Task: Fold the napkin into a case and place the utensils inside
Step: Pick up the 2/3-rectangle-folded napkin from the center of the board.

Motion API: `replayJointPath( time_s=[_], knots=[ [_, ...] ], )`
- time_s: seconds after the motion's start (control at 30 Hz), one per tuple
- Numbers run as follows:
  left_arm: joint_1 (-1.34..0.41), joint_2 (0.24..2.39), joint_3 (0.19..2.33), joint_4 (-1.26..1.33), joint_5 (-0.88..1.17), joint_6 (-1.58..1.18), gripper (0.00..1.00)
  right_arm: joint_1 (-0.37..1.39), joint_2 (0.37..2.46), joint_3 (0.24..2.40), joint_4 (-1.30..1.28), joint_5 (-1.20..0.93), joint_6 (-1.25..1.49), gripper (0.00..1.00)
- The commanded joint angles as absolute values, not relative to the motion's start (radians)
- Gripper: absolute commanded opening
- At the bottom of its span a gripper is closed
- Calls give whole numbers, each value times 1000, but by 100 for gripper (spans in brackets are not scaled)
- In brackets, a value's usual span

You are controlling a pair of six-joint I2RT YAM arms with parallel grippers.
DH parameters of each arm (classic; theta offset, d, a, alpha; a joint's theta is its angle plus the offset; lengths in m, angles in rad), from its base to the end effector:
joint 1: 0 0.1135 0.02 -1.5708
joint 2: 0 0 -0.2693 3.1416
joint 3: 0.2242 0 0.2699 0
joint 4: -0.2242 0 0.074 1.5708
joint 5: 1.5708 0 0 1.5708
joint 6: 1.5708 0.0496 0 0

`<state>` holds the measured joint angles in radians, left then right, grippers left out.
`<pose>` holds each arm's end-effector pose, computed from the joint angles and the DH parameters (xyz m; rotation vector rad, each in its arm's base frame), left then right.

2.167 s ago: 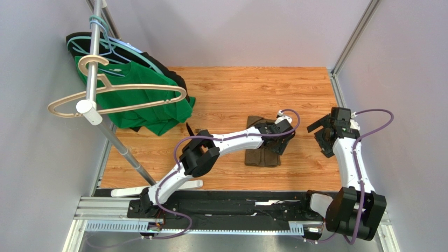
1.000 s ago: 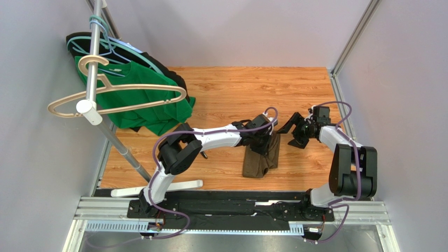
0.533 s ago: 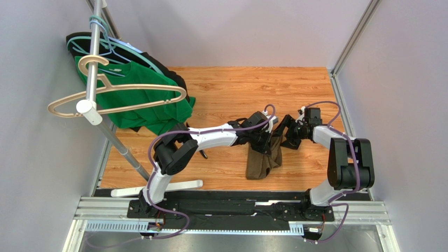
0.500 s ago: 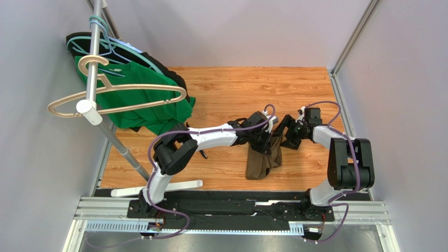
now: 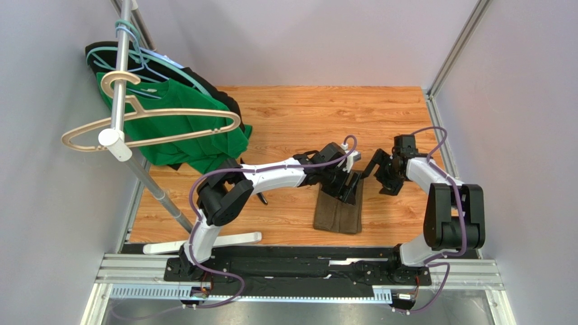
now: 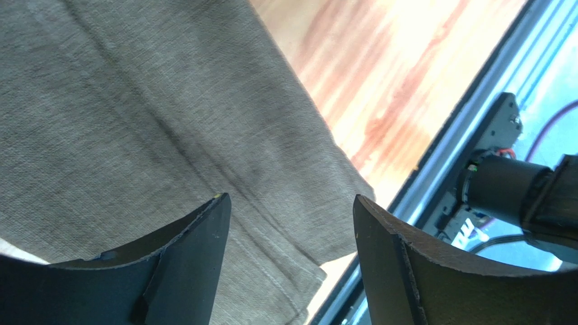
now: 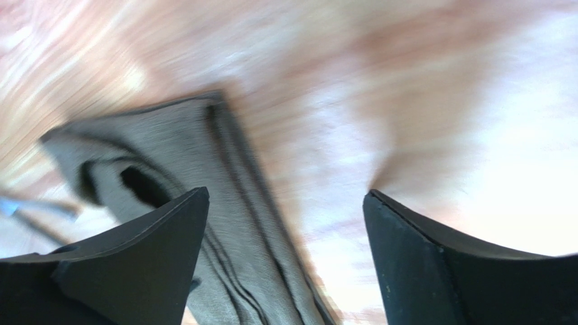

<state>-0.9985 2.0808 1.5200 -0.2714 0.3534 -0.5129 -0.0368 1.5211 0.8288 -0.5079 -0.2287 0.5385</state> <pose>0.2495 -0.4190 0.1703 0.8128 2.5217 -1.0451 0.2920 0.0005 0.1467 0.7382 2.7080 0.4428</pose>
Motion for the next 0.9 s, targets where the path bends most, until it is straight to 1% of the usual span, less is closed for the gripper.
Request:
replayJointPath(
  time_s=[0.0, 0.07, 0.13, 0.17, 0.2, 0.23, 0.27, 0.33, 0.37, 0.47, 0.7, 0.87],
  knots=[
    [-1041, 2016, 1630, -310, 357, -480, 75, -46, 1470, 917, -707, -19, 578, 90],
    [-1054, 2068, 1667, -353, 324, -485, 71, -58, 1433, 910, -719, -2, 604, 93],
    [-1071, 2123, 1722, -385, 293, -492, 64, -95, 1379, 882, -722, -20, 620, 93],
    [-1087, 2137, 1742, -421, 228, -505, 59, -106, 1365, 879, -729, -6, 624, 93],
    [-1095, 2151, 1779, -443, 186, -514, 52, -123, 1349, 870, -742, -2, 635, 94],
    [-1104, 2176, 1796, -465, 146, -523, 51, -132, 1323, 864, -744, 33, 640, 94],
    [-1127, 2186, 1815, -506, 71, -534, 51, -143, 1310, 859, -745, 50, 646, 94],
    [-1152, 2210, 1858, -544, -10, -546, 52, -164, 1292, 850, -759, 75, 661, 94],
    [-1178, 2218, 1870, -579, -102, -563, 55, -170, 1279, 848, -758, 84, 666, 94],
    [-1216, 2255, 1925, -635, -203, -587, 60, -190, 1279, 850, -765, 69, 673, 94],
    [-1258, 2365, 2045, -716, -264, -632, 62, -192, 1284, 830, -733, 44, 660, 94],
    [-1290, 2408, 2083, -779, -325, -655, 61, -192, 1292, 784, -684, 25, 666, 94]
  ],
)
